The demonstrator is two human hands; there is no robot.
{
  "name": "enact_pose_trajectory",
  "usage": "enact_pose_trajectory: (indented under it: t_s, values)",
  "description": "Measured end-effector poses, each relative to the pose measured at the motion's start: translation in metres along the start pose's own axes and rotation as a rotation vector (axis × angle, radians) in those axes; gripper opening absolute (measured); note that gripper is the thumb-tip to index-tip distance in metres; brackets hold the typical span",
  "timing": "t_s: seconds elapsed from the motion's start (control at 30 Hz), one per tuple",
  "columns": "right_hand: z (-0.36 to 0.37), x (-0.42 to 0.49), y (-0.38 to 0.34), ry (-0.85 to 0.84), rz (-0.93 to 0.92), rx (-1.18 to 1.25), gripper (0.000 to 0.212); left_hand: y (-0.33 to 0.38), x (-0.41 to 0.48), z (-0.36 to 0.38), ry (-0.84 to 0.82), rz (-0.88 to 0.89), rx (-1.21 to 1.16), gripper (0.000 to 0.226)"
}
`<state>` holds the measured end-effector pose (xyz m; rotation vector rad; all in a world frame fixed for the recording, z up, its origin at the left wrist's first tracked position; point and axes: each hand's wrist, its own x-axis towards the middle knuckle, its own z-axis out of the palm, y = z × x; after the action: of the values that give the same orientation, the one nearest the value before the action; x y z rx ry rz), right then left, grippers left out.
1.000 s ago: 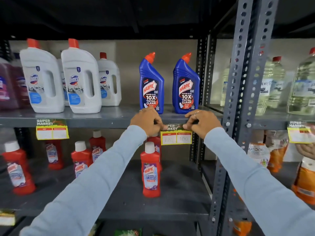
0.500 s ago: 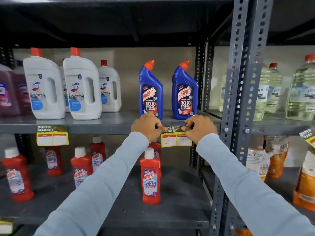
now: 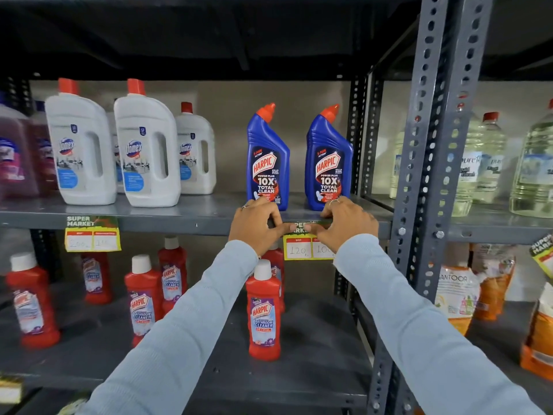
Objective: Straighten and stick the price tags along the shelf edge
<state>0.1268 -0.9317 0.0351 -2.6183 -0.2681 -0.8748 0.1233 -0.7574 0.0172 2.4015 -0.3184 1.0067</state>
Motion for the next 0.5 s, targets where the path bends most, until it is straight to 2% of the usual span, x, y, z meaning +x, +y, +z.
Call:
enact_pose_trajectory:
  t_s: [0.13,0.33,0.5]
  values:
    - [0.006,-0.001,-0.001,0.023,0.002,-0.02,0.04,-0.003,0.002,0.0,-0.014,-0.008,-0.009,0.03]
    - [0.008,-0.004,-0.012,0.0,0.007,-0.144,0.049,0.0,0.004,-0.003,-0.032,-0.002,0.028,0.031]
    - [-0.005,-0.007,-0.027,-0.072,0.047,-0.191,0.049,0.008,0.0,-0.011,-0.062,-0.006,0.09,0.031]
